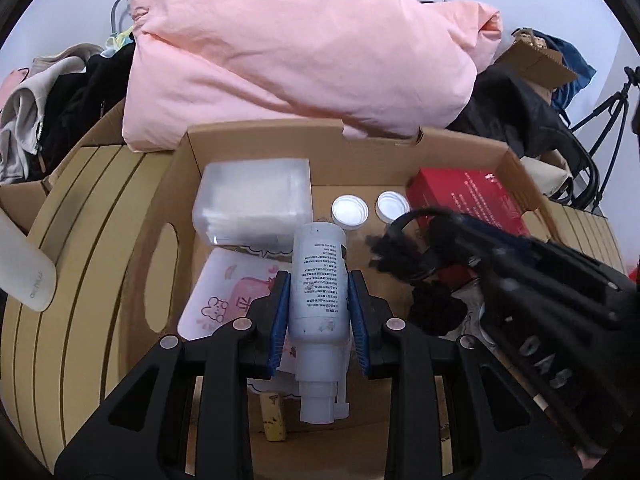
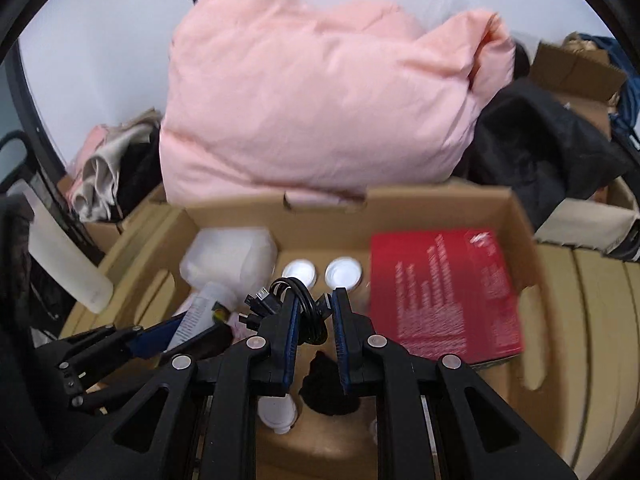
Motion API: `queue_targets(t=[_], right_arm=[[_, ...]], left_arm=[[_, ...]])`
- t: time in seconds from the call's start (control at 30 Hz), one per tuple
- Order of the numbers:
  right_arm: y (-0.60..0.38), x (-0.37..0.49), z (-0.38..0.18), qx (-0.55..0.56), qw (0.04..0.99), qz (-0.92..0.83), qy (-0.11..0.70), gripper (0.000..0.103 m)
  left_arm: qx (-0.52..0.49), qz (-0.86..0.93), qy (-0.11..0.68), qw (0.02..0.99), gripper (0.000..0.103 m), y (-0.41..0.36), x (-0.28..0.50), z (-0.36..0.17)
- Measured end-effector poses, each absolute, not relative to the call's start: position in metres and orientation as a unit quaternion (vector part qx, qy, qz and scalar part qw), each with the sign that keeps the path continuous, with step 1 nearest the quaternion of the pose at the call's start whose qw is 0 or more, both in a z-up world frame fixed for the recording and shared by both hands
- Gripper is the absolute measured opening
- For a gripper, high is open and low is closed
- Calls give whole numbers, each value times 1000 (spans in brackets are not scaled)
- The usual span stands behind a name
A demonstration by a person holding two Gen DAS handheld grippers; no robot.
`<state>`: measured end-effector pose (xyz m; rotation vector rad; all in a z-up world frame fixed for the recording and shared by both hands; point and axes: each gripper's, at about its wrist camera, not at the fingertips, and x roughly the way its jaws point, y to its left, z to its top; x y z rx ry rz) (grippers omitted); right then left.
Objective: Organize objects
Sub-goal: 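Place the lotion bottle and black cable into the cardboard tray with both grippers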
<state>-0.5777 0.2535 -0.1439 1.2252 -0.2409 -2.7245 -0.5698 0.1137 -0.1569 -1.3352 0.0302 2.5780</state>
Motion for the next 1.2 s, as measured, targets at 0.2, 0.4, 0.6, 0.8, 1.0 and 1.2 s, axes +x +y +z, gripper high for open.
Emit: queue_targets(t=[0.2,0.4,0.6,0.8,1.0,1.2], right_arm=[[261,-578,-147,408,47,-907,-91,28],[263,-572,-132,386,48,-917,-91,91],[274,-560,-121,382,25,-920,-85,91],[296,-512,-126,386,-4,-920,-72,91],[310,-474,-121,386,-39,-921,-23,91],[314,-435,-107,356,-35,-933,-40,91]], left_arm=[[-442,892,8,96,63,111,-564,-153],[-422,902,24,85,81,107,-558,-141],[-398,913,34,84,103,101,-544,-133],[-395,914,52,74,103,101,-524,-130],[-372,925,35,70,103,92,-490,-114],[-340,938,38,60,103,82,-446,-111]])
